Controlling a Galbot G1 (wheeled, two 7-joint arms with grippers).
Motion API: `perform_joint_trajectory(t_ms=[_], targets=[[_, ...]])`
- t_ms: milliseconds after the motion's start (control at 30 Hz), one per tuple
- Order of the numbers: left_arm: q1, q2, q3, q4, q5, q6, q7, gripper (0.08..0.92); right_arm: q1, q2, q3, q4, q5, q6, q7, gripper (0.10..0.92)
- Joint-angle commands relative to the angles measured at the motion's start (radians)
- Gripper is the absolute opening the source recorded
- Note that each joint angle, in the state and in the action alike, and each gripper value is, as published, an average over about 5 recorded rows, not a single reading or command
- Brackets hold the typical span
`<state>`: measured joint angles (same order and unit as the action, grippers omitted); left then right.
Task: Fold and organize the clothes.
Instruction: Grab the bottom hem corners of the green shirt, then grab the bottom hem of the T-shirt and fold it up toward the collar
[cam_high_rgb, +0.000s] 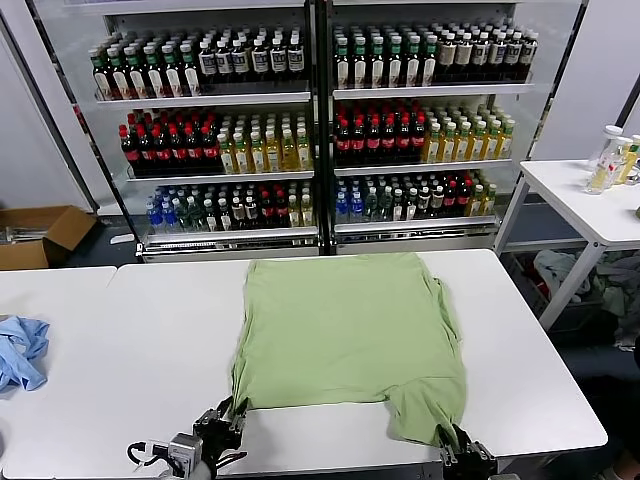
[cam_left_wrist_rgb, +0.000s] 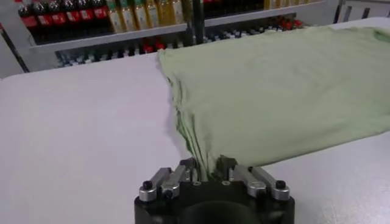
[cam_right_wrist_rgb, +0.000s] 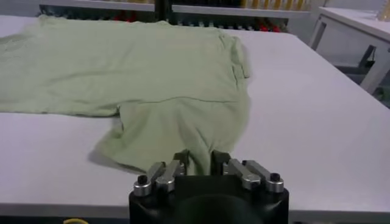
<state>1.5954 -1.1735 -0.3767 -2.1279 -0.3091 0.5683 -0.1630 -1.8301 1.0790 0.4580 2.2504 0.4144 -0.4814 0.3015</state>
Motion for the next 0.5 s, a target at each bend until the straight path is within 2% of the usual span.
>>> perform_joint_trajectory(t_ms=[33, 100, 200, 500], targets=[[0.003, -0.001, -0.02, -0.017, -0.101, 0.008, 0.007, 0.221, 0.005, 0.001, 0.004, 0.008, 0.008, 0.005, 0.0, 0.146], [0.014, -0.003, -0.044, -0.043, -0.149, 0.005, 0.008, 0.16, -0.001, -0.011, 0.024, 0.025, 0.017, 0.022, -0.006, 0.114], [0.036, -0.004, -0.079, -0.088, -0.196, -0.004, 0.01, 0.099, -0.012, -0.031, 0.058, 0.056, 0.033, 0.041, -0.014, 0.107], [0.108, 0.009, -0.204, -0.261, -0.335, -0.006, 0.009, 0.083, -0.048, -0.09, 0.195, 0.159, 0.117, 0.079, -0.024, 0.107]])
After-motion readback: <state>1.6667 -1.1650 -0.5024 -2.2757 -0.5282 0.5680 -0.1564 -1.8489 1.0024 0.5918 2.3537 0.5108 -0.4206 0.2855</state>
